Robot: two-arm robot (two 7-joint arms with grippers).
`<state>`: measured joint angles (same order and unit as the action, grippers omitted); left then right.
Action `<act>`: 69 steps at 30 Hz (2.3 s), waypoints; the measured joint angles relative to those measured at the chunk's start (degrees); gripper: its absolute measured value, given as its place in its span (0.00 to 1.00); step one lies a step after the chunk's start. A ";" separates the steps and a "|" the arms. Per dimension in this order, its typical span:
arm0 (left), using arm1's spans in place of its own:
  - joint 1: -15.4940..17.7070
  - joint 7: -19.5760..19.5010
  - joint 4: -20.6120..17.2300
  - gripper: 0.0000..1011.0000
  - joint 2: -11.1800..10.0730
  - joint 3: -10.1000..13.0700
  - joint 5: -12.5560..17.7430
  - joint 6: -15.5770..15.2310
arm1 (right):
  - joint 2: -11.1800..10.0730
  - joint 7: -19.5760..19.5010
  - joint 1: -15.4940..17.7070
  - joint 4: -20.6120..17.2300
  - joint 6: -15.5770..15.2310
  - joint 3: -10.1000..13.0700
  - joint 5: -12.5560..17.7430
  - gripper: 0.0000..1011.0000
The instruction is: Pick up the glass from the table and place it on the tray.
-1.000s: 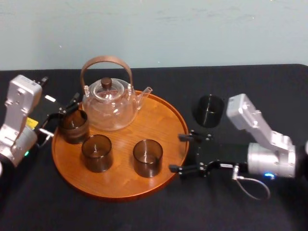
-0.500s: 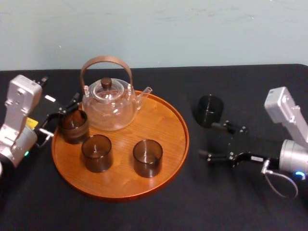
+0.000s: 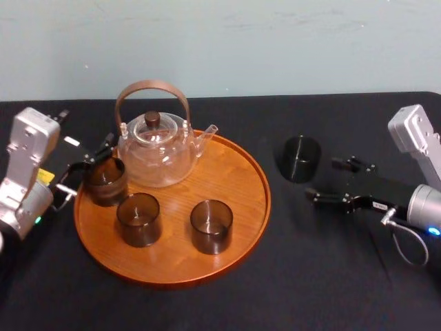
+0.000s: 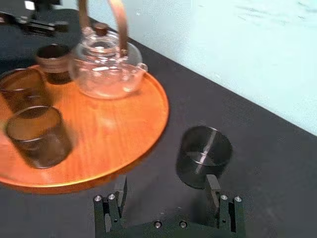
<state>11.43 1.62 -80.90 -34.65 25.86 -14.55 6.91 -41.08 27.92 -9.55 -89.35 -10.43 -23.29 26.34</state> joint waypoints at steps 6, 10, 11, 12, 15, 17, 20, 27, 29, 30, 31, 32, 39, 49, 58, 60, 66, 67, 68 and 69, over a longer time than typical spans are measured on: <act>0.00 0.00 0.00 0.99 0.00 0.00 0.00 0.00 | 1.67 -1.92 -0.88 1.59 -1.89 0.70 -1.30 0.99; 0.00 0.00 0.00 0.99 0.00 0.00 0.00 0.00 | 2.88 -3.17 -1.43 2.53 -2.95 1.13 -2.21 0.99; 0.00 0.00 0.00 0.99 0.00 0.00 0.00 0.00 | 3.12 -3.38 -1.55 2.67 -3.14 1.21 -2.31 0.99; 0.00 0.00 0.00 0.99 0.00 0.00 0.00 0.00 | 3.61 -3.73 -1.80 3.03 -3.58 1.33 -2.61 0.99; 0.00 0.00 0.00 0.99 0.00 0.00 0.00 0.00 | 4.37 -4.16 -2.30 3.69 -4.22 1.48 -2.95 0.99; 0.00 0.00 0.00 0.99 0.00 0.00 0.00 0.00 | 5.18 -4.47 -2.93 4.56 -4.93 1.55 -3.36 0.99; 0.00 0.00 0.00 0.99 0.00 0.00 0.00 0.00 | 6.12 -4.52 -3.78 5.58 -5.53 1.56 -3.89 0.99; 0.00 0.00 0.00 0.99 0.00 0.00 0.00 0.00 | 8.38 -3.88 -6.27 8.88 -5.93 1.05 -5.55 0.99; 0.00 0.00 0.00 0.99 0.00 0.00 0.00 0.00 | 8.85 -3.63 -6.84 9.69 -5.95 0.84 -5.90 0.99; 0.00 0.00 0.00 0.99 0.00 0.00 0.00 0.00 | 9.08 -3.50 -7.11 10.08 -5.95 0.75 -6.10 0.99; 0.00 0.00 0.00 0.99 0.00 0.00 0.00 0.00 | 9.52 -3.31 -7.69 10.83 -5.95 0.55 -6.48 0.99; 0.00 0.00 0.00 0.99 0.00 0.00 0.00 0.00 | 9.73 -3.16 -7.98 11.21 -5.95 0.44 -6.68 0.99; 0.00 0.00 0.00 0.99 0.00 0.00 0.00 0.00 | 11.29 -2.23 -10.05 13.97 -5.74 -0.44 -8.09 0.99; 0.00 0.00 0.00 0.99 0.00 0.00 0.00 0.00 | 13.79 -1.44 -13.17 18.18 -4.97 -1.40 -10.29 0.99; 0.00 0.00 0.00 0.99 0.00 0.00 0.00 0.00 | 15.73 -1.06 -15.38 21.22 -4.31 -1.86 -11.80 0.99; 0.00 0.00 0.00 0.99 0.00 0.00 0.00 0.00 | 16.09 -0.92 -15.76 21.72 -4.19 -1.95 -12.07 0.99; 0.00 0.00 0.00 0.99 0.00 0.00 0.00 0.00 | 16.74 -0.80 -16.29 22.34 -4.10 -2.19 -12.75 0.99; 0.00 0.00 0.00 0.99 0.00 0.00 0.00 0.00 | 16.72 -0.80 -16.29 22.35 -4.10 -2.18 -12.75 0.99; 0.00 0.00 0.00 0.99 0.00 0.00 0.00 0.00 | 16.72 -0.80 -16.29 22.34 -4.10 -2.18 -12.74 0.99; 0.00 0.00 0.00 0.99 0.00 0.00 0.00 0.00 | 16.71 -0.80 -16.29 22.34 -4.10 -2.18 -12.74 0.99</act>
<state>11.43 1.62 -80.90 -34.64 25.86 -14.55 6.91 -24.37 27.12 -25.84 -67.01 -14.53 -25.47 13.60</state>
